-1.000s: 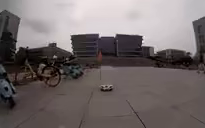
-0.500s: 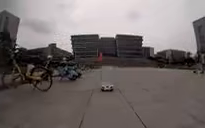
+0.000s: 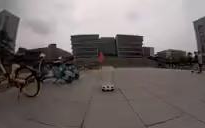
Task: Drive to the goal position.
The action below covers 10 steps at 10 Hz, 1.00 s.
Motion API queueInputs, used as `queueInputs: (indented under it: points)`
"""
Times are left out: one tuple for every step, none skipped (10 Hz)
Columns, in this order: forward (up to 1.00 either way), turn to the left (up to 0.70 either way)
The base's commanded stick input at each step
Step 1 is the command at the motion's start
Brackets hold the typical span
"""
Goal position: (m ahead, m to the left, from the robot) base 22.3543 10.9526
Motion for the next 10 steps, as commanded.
queueInputs:
  points:
    - [1.00,0.00]
    - [1.00,0.00]
    - [1.00,0.00]
    - [1.00,0.00]
    - [1.00,0.00]
    - [1.00,0.00]
    - [1.00,0.00]
    - [1.00,0.00]
    - [1.00,0.00]
    - [1.00,0.00]
